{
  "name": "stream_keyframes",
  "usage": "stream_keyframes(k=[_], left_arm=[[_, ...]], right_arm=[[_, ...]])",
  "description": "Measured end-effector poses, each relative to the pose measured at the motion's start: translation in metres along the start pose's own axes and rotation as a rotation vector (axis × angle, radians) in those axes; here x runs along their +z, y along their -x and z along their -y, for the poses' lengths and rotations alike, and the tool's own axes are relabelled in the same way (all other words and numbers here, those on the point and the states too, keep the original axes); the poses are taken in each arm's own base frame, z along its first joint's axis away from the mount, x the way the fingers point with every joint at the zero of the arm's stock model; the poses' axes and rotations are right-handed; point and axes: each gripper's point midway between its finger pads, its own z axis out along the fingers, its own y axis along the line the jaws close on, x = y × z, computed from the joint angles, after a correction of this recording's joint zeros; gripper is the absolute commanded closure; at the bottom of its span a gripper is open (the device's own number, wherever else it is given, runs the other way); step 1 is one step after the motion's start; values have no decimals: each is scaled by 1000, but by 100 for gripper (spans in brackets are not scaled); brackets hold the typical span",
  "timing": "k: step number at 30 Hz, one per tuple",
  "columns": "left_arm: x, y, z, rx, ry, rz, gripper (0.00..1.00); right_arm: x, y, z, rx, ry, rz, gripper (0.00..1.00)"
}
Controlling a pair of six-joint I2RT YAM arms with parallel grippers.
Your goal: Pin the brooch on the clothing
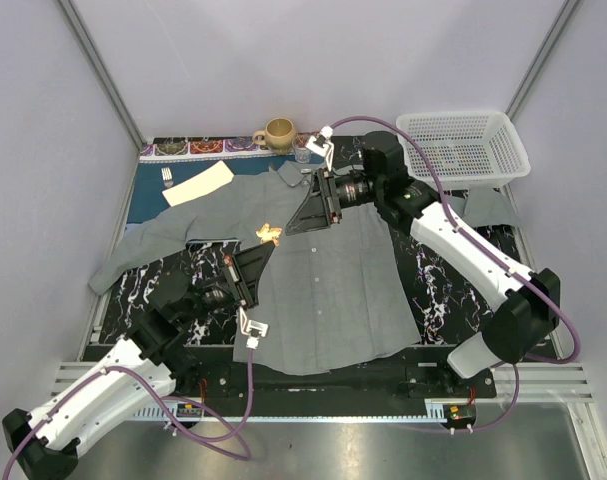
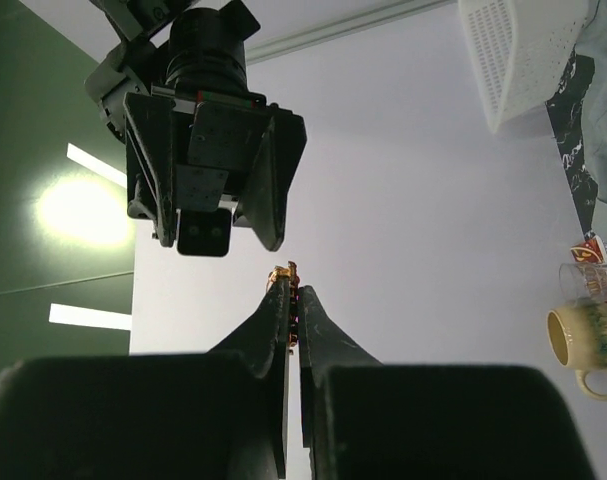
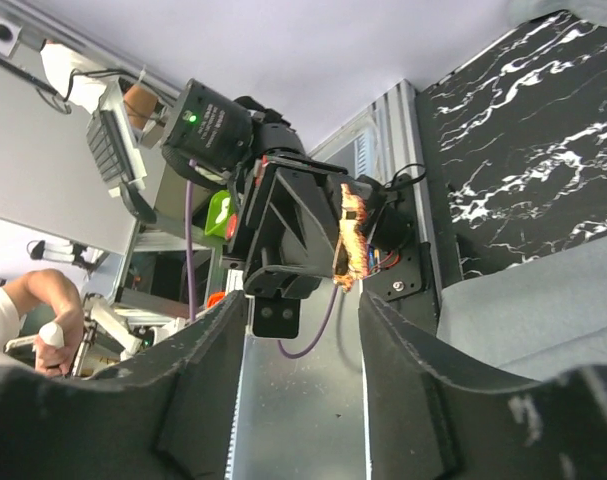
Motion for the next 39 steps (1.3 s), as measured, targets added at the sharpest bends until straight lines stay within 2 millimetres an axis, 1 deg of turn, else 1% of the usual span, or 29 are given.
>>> stream_keyframes(k=[1,4,7,14,20,27,30,33,36,39], left_arm=[[0,1,0,8,-3,7,100],[0,5,0,25,-5,24,100],[0,8,0,36,-5,40,100],[0,11,5,31,-22,53,100],[0,12,8,24,-34,56,100],[0,14,13,16,-51,62,100],[0,14,12,16,-50,62,100],[-1,14,12,14,-47,60,100],[-3,14,7,20,-33,60,100],[-3,15,5,23,-25,62,100]], right_arm=[[2,-2,-3,-8,11,-10,52],[8,-7,-8,-28,30,-26,54],[11,-9,-9,-40,37,-33,55],[15,-12,-1,-36,40,-47,57],[22,-18,2,-45,46,-66,57],[21,-23,7,-57,31,-80,57],[20,-21,7,-64,27,-79,55],[13,-13,8,-65,9,-64,53],[2,0,20,-72,-47,-22,51],[-4,3,29,-58,-85,-9,50]])
